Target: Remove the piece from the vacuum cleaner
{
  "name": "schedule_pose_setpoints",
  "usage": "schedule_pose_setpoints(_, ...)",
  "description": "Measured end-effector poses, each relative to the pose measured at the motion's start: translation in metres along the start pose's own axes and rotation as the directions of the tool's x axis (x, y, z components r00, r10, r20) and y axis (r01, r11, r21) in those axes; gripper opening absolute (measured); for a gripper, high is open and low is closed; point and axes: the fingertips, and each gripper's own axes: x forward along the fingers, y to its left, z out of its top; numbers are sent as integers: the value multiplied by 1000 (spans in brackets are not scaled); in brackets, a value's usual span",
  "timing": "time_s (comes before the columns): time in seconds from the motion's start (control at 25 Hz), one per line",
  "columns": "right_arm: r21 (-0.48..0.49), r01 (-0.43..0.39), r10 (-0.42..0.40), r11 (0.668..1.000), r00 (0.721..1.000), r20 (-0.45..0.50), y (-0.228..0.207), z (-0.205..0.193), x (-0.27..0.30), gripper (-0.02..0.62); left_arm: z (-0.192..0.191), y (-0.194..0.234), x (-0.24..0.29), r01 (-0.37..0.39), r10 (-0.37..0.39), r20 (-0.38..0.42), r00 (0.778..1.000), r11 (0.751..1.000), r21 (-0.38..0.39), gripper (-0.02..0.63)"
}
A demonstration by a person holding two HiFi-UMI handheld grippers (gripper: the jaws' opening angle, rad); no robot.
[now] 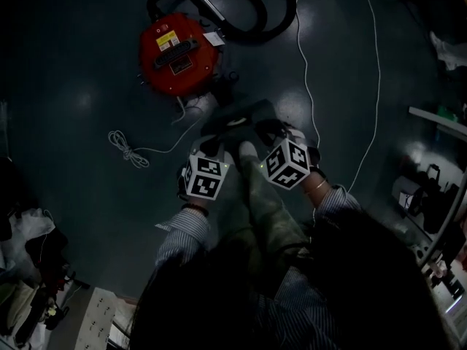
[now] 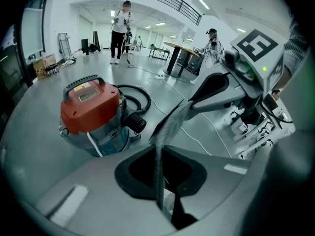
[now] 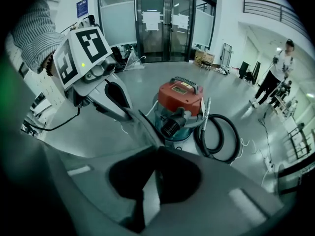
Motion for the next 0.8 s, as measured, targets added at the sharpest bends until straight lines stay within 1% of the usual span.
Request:
schedule_pose_setpoints(0.12,36,6,-6,999,1000,13,5,17,-37,21,16,-10,-35,-2,3,26,1000,1000,-29,17)
schedule_pose_setpoints(0.28,73,9,-13,997,999,43,11,45,-93,21,41,-30,-93,5,-2,40,999,998,-62,17)
schedule_pose_setpoints(0.44,80,28,-35,996,995,88,16,75,-158,21,67,-54,-155,2,2,67,998,998,-61,17)
schedule_pose_setpoints(0.68,118,64,-84,991,982,167,25,115,-235,21,98,-77,-228,-26,40,145,989,995,-97,17)
schedule_pose_setpoints(0.8,130,70,-95,989,975,200,30,126,-265,21,114,-86,-257,-18,31,182,983,997,-74,17)
